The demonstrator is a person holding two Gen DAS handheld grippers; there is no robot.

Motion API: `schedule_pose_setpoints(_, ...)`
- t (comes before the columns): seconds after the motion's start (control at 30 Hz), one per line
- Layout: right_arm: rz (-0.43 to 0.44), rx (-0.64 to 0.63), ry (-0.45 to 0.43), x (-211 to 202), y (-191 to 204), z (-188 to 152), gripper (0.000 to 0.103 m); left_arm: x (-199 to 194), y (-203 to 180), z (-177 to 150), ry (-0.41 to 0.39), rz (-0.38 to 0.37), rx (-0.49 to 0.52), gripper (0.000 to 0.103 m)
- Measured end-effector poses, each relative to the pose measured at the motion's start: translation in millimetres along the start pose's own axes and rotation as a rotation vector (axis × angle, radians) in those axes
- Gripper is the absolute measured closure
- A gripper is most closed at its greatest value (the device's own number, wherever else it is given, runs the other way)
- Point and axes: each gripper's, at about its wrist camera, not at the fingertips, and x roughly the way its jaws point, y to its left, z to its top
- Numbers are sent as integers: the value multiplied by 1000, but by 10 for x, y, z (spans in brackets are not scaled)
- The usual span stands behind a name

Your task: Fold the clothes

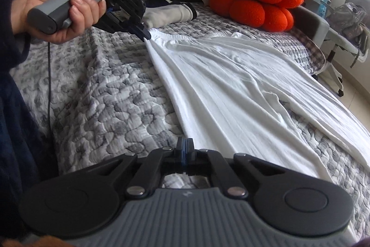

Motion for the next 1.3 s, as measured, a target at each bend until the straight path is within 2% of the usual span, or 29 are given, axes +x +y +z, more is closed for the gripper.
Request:
schedule_pose_setpoints(0.07, 11, -13, -2, -12, 44, 5, 103, -19, 12, -2, -5, 6, -7, 102)
schedule_pose_setpoints(0.23, -51, -47, -19, -3, 75, -10, 101, -54, 32, -6, -14, 21, -20, 102)
schedule_pose_setpoints(0.27, -72, -60, -19, 9, 71, -19, 89, -48, 27, -6, -14, 24, -19, 102)
schedule_pose_setpoints(0.3, -92, -74, -20, 21, 67, -28, 85, -45, 22, -8, -13, 30, -18, 102)
schedule_pose_setpoints(0.33, -102, -84, -18, 37, 69, -41, 74, -39, 14, -16, -11, 34, -19, 102)
schedule_pose_setpoints(0.37, -108, -93, -15, 54, 73, -56, 69, -46, 8, -18, -13, 32, -19, 102)
schedule_pose_setpoints(0.5, -126, -131, -9, 110, 106, -104, 69, -78, -16, -23, -24, 22, -17, 102)
schedule_pose_setpoints(0.53, -138, -135, -5, 123, 111, -95, 82, -79, -13, -20, -24, 22, -19, 102)
schedule_pose_setpoints(0.57, -151, -140, 0, 137, 117, -86, 103, -80, -9, -16, -23, 23, -20, 102)
schedule_pose_setpoints(0.67, -178, -112, 0, 151, 97, -54, 103, -95, -21, -16, -24, 24, -14, 102)
schedule_pose_setpoints(0.77, -123, -93, -33, 28, 149, 3, 103, -129, -44, -11, -41, 20, 1, 102)
schedule_pose_setpoints(0.97, -85, -130, -6, 43, 238, -18, 103, -105, -6, 26, -23, 28, -19, 102)
schedule_pose_setpoints(1.17, -97, -127, 18, 115, 222, -52, 103, 2, -17, 9, 25, 75, 1, 101)
schedule_pose_setpoints(1.3, -99, -138, 14, 101, 234, -66, 100, 82, 47, 24, 90, 64, -26, 100)
